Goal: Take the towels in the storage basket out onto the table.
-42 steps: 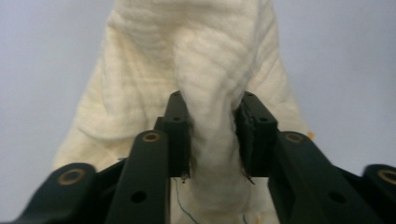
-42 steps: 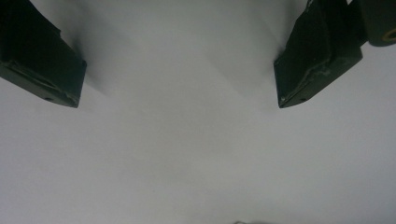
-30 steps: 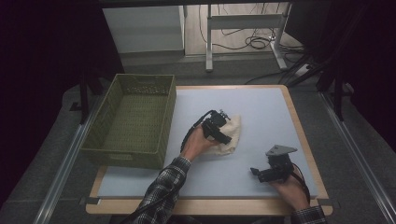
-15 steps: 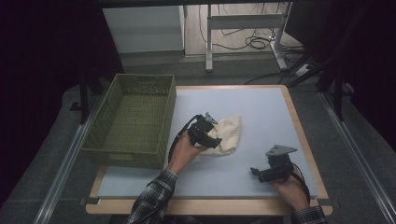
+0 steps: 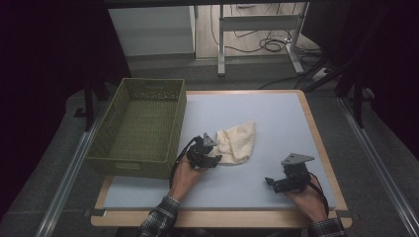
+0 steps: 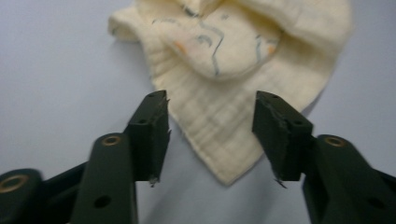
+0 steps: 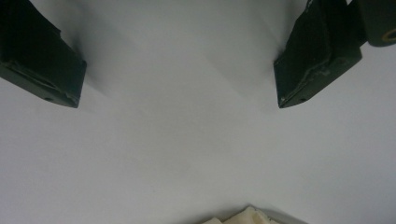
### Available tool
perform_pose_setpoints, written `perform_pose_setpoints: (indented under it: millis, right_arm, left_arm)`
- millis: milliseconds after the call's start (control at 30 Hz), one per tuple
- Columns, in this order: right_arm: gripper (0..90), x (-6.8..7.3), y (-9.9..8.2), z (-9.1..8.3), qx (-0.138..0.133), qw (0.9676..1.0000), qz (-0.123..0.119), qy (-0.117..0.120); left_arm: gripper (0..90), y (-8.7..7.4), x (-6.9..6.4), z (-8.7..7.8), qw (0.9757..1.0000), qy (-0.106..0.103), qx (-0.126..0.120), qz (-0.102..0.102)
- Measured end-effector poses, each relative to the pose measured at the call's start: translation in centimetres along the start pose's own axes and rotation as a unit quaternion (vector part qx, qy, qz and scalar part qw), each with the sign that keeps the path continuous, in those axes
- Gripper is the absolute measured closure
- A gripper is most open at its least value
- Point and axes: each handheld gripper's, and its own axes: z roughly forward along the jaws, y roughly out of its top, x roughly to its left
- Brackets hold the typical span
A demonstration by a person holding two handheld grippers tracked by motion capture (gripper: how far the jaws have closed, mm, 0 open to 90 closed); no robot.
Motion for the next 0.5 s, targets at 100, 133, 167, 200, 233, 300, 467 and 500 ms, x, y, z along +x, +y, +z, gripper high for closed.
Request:
perform_pose_setpoints:
  millis: [100,133,167,200,233,300,467,500]
  right_arm:
    - [2.4,0.0,0.0,0.0,0.000,1.0000,0.000,0.000]
    - [2.4,0.0,0.0,0.0,0.000,1.0000,0.000,0.000]
    - [2.4,0.0,0.0,0.0,0.000,1.0000,0.000,0.000]
    - [2.4,0.0,0.0,0.0,0.000,1.0000,0.000,0.000]
    - [2.4,0.0,0.0,0.0,0.000,1.0000,0.000,0.000]
    - [2.5,0.0,0.0,0.0,0.000,1.0000,0.001,0.000]
    - [3.1,0.0,0.0,0.0,0.000,1.0000,0.001,0.000]
    - [4.0,0.0,0.1,0.0,-0.001,1.0000,0.002,-0.001]
  left_arm:
    - [36.0,-0.8,0.2,0.6,0.9999,0.010,-0.001,-0.004]
    - [33.0,-1.0,0.3,0.7,0.9999,0.006,-0.009,-0.011]
    - [30.3,-1.1,0.5,0.8,0.9997,0.003,-0.013,-0.020]
    - [27.5,-1.3,0.7,0.9,0.9994,-0.005,-0.018,-0.030]
    - [24.8,-1.5,1.0,1.1,0.9987,-0.018,-0.019,-0.045]
    - [22.8,-1.5,1.0,1.1,0.9987,-0.021,-0.019,-0.043]
    - [19.6,-1.5,0.9,1.2,0.9989,-0.014,-0.019,-0.041]
    - [19.6,-1.5,0.9,1.2,0.9989,-0.014,-0.019,-0.041]
